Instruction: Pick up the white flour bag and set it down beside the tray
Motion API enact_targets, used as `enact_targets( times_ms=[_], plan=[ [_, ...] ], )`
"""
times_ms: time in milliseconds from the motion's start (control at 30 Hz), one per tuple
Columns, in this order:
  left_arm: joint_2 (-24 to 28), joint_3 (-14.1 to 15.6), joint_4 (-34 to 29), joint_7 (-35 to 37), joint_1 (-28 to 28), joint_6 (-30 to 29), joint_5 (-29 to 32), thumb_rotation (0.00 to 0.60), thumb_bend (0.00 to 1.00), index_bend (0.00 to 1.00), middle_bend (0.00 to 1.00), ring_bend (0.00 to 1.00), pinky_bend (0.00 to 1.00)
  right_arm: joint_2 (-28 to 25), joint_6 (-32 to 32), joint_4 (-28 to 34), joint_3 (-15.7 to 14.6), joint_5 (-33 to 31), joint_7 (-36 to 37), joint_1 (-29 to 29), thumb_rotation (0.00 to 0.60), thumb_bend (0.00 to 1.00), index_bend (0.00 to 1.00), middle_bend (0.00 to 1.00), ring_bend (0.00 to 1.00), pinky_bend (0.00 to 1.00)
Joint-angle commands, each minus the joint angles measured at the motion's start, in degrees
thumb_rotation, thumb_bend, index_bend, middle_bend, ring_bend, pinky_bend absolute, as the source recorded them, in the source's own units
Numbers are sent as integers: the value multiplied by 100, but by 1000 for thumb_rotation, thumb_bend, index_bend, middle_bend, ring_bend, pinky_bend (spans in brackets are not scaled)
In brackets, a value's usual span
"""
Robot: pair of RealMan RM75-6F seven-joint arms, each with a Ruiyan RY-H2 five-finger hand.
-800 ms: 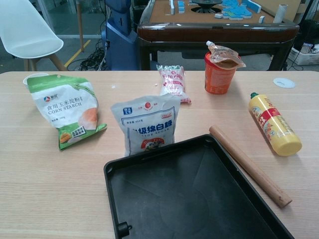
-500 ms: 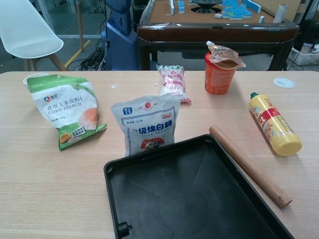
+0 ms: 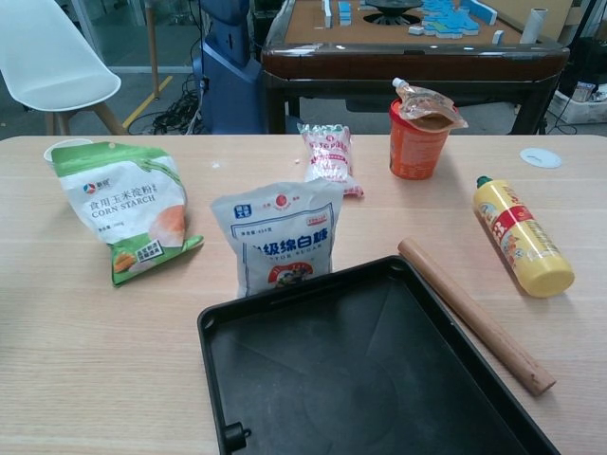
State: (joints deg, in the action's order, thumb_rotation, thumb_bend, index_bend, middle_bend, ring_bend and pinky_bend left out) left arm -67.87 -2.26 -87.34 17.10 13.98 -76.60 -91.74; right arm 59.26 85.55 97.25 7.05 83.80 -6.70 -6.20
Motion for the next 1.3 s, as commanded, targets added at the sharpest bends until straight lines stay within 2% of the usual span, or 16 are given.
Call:
enact_targets(
  times_ms=[33,167,467,900,1300],
  plan=[
    [-185,16,242,551,435,466,-190,600,220,198,208,232,186,-23,-21,28,4,-23,1,-6,600,171,200,253,152,232],
    [-415,6,418,881,808,923,-183,600,213,151,195,231,203,-51,-50,58,-15,-63,-14,7,600,171,200,253,152,232],
    [-1076,-128,747,1333,1394,1470,-17,600,206,128,188,232,255,-113,-34,100,-57,-97,0,67,600,171,200,253,152,228],
    [-1849,-332,1196,1339,2012,1933,282,600,202,128,187,232,291,-144,-37,51,-114,-165,110,153,600,171,200,253,152,224],
    [-2483,-370,1594,1401,2336,2209,543,600,194,128,188,233,294,-155,-15,59,-146,-161,135,206,600,171,200,253,152,224]
  ],
)
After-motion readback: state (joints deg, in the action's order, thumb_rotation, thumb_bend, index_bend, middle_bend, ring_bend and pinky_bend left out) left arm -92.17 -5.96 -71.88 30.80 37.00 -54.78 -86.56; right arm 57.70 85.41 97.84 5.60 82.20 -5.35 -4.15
